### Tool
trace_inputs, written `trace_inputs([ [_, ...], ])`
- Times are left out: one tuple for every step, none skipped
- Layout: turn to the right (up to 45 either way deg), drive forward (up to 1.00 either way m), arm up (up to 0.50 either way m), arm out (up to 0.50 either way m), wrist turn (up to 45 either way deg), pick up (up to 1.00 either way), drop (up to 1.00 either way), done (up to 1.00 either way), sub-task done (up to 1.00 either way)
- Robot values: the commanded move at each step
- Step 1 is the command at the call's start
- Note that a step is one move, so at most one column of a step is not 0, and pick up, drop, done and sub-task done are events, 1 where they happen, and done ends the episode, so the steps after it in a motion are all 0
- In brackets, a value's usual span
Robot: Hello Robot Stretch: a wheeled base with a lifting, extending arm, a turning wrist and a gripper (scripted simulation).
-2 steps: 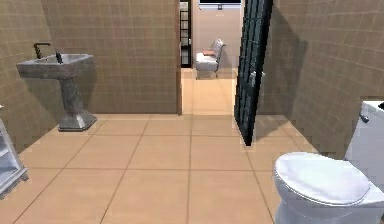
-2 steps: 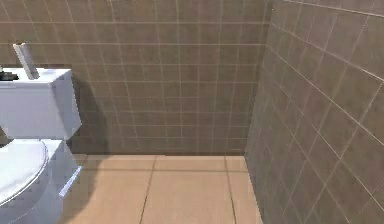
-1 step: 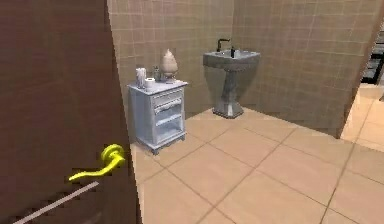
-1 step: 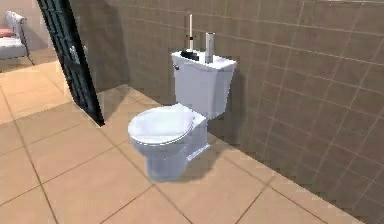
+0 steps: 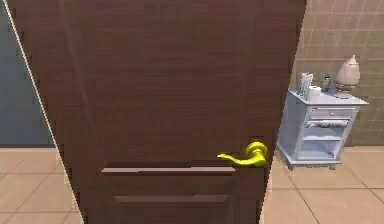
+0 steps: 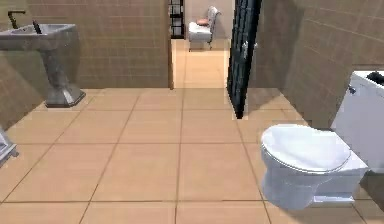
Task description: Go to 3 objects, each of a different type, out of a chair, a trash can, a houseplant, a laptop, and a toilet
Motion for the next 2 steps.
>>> trace_inputs([
  [-45.0, 0.00, 0.00, 0.00, 0.0, 0.00, 0.00, 0.00, 0.00],
  [0.0, 0.40, 0.00, 0.00, 0.0, 0.00, 0.00, 0.00, 0.00],
])
